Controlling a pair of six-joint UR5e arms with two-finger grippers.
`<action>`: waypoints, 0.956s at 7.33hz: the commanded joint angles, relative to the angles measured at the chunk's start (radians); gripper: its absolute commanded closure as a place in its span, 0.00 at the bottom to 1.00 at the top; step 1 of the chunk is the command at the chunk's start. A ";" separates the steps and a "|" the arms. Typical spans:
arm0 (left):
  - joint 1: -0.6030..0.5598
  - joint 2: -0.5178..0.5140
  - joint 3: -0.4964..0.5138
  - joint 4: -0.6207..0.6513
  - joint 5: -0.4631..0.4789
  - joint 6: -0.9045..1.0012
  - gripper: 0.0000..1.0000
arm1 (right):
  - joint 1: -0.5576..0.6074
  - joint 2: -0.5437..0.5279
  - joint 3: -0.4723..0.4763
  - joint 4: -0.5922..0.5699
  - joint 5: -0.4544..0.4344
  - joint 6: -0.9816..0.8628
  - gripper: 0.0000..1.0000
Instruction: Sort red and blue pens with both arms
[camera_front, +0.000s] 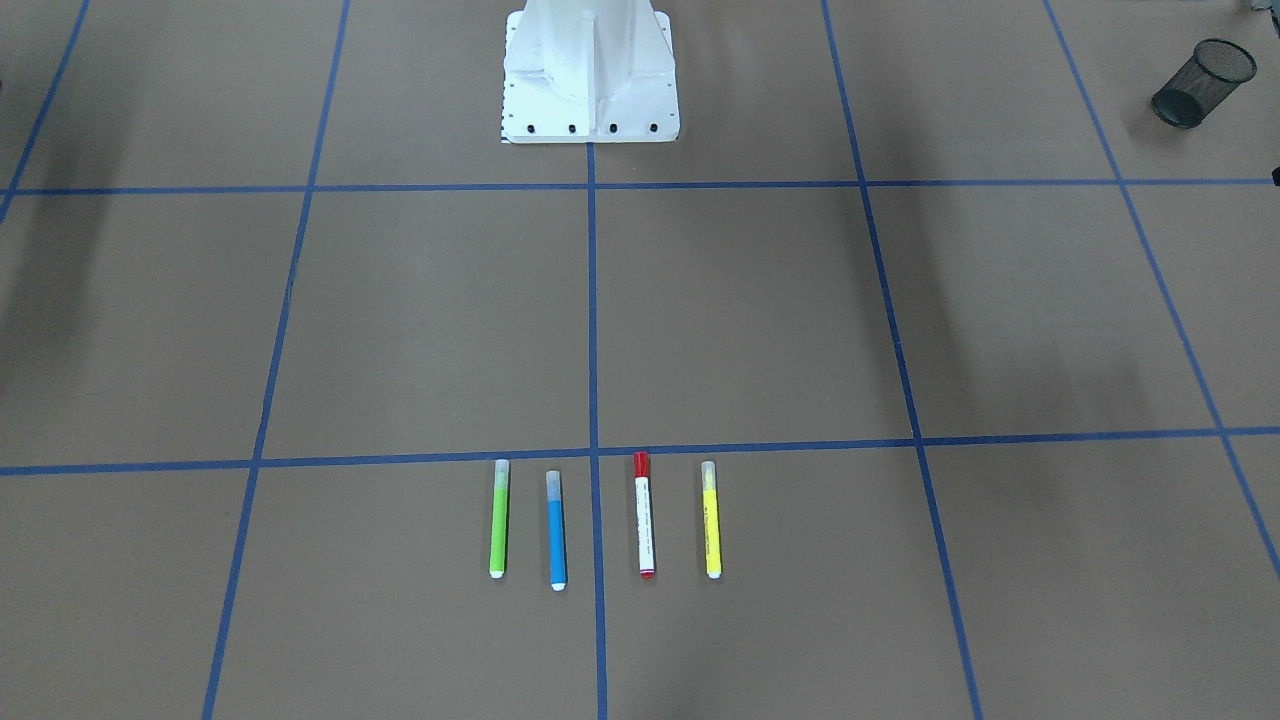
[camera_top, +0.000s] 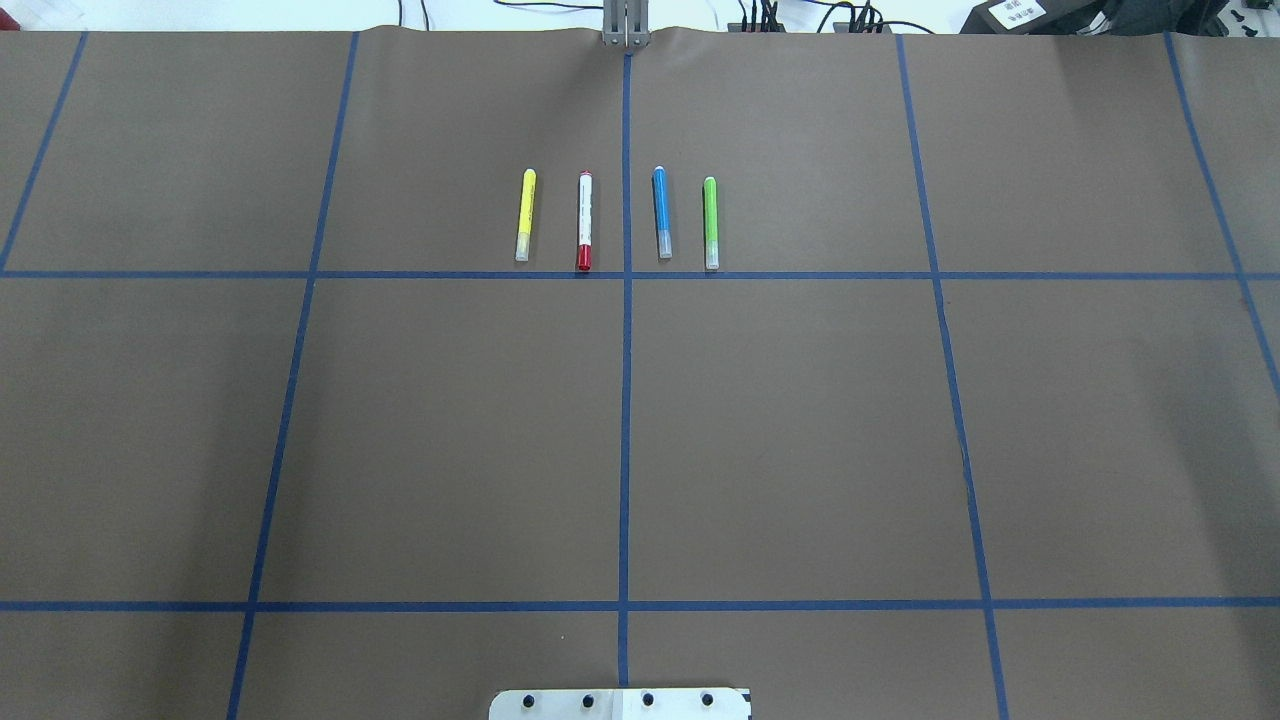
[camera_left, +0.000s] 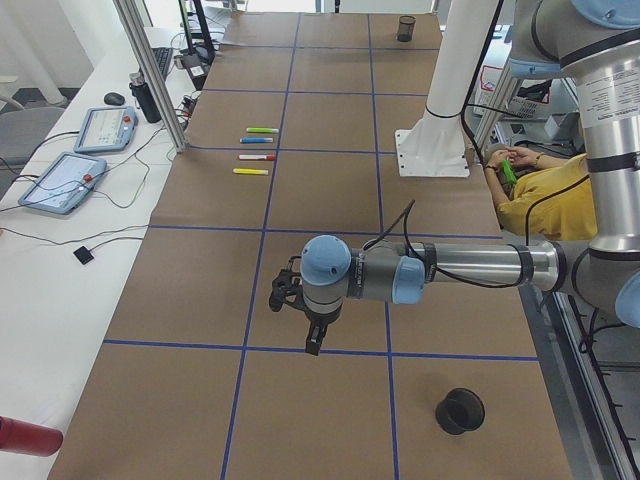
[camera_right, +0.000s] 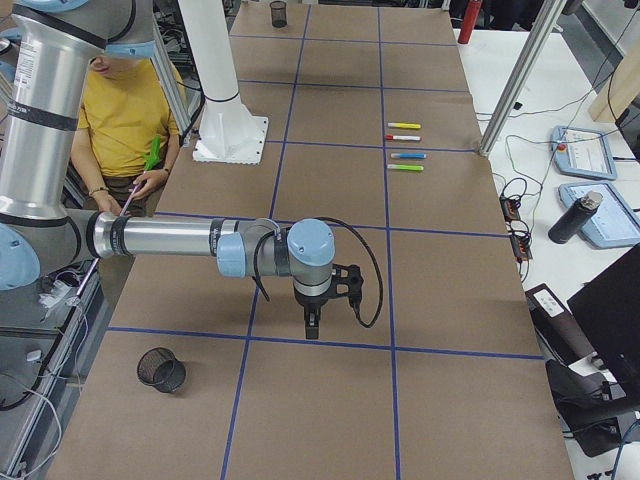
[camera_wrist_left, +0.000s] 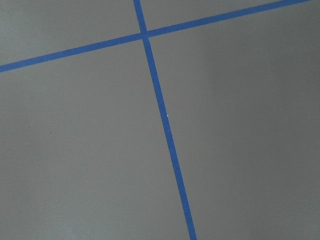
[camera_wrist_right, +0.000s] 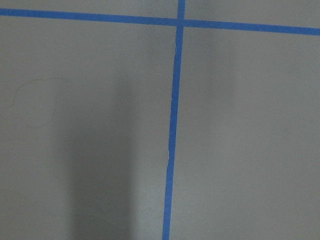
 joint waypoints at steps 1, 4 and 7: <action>0.000 -0.016 -0.005 -0.002 0.000 0.000 0.00 | 0.000 0.002 0.003 0.002 -0.001 -0.002 0.00; -0.001 -0.062 -0.007 -0.002 0.000 -0.002 0.00 | -0.002 0.002 -0.008 0.138 -0.001 0.001 0.00; 0.000 -0.183 -0.001 -0.008 -0.002 -0.002 0.00 | -0.002 0.041 -0.008 0.154 0.018 -0.002 0.00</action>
